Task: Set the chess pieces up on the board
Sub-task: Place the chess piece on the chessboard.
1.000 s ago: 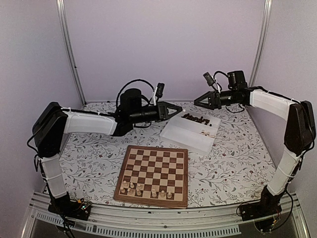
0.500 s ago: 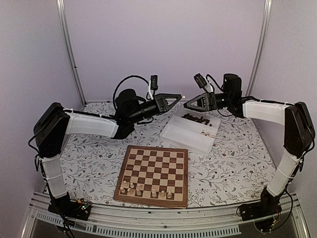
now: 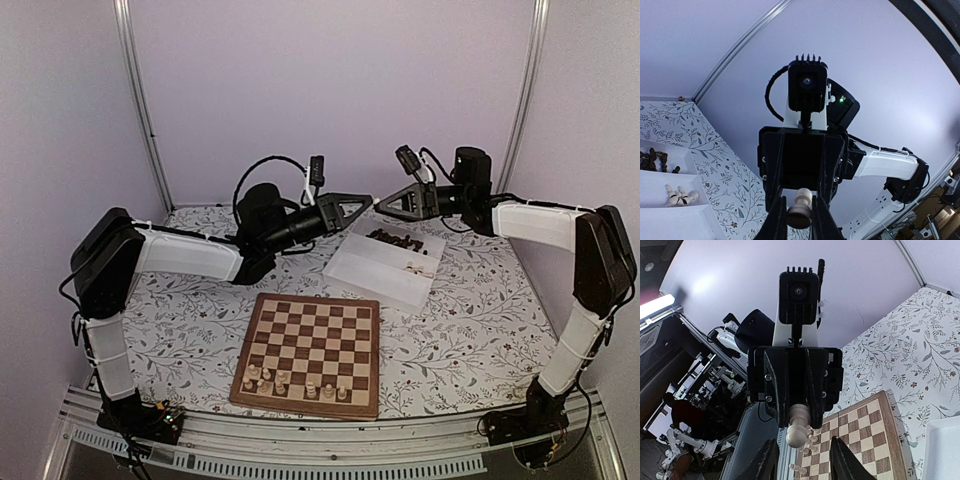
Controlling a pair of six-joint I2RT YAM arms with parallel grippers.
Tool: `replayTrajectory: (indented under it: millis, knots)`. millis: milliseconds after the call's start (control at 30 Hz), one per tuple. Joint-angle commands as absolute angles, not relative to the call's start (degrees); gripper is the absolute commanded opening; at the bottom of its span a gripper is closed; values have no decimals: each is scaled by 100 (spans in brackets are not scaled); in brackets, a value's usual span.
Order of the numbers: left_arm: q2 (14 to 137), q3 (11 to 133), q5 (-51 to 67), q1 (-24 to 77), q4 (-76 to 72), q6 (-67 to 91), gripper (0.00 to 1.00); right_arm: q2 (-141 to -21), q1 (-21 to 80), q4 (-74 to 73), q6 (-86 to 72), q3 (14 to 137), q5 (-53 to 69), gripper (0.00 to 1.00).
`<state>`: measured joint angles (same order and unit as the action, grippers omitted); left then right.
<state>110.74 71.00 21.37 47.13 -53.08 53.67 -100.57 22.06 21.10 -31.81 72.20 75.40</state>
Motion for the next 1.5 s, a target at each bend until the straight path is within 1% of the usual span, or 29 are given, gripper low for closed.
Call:
replayTrajectory:
  millis: [0, 100, 400, 600, 700, 800, 967, 1033, 1133, 1300, 1467]
  knots:
    - [11204, 7220, 2127, 4798, -5417, 5400, 9, -9995, 2184, 2251, -3178, 7359, 7445, 36]
    - [11252, 7261, 2146, 4821, -5421, 5405, 9, -9934, 2186, 2202, -3102, 7335, 7415, 33]
    - [11377, 7397, 2196, 4860, -5301, 5437, 9, -9872, 2181, 2118, -2972, 7330, 7393, 27]
    - [11378, 7426, 2178, 4869, -5255, 5432, 11, -9853, 2184, 2007, -2908, 7290, 7294, 17]
    - [11379, 7435, 2154, 4869, -5233, 5432, 16, -9807, 2185, 1879, -2780, 7265, 7192, 12]
    - [11328, 7403, 2121, 4865, -5233, 5415, 24, -9741, 2135, 1702, -2592, 7260, 7111, 9]
    - [10964, 7224, 2081, 4782, -5020, 5070, 30, -9574, 1958, 1198, -2115, 7235, 6882, 7]
    - [10767, 7135, 2102, 4721, -4730, 4806, 31, -9468, 1936, 627, -1722, 7324, 6697, 7]
    - [10341, 6985, 2050, 4578, -3923, 4165, 33, -9296, 1947, -673, -483, 7550, 6341, 7]
    - [9665, 6959, 1620, 4226, -1909, 2955, 37, -9025, 1983, -2215, 1342, 7777, 5840, 7]
    - [9209, 6939, 1067, 3974, -647, 2330, 39, -8763, 2313, -3447, 2724, 7861, 5376, 7]
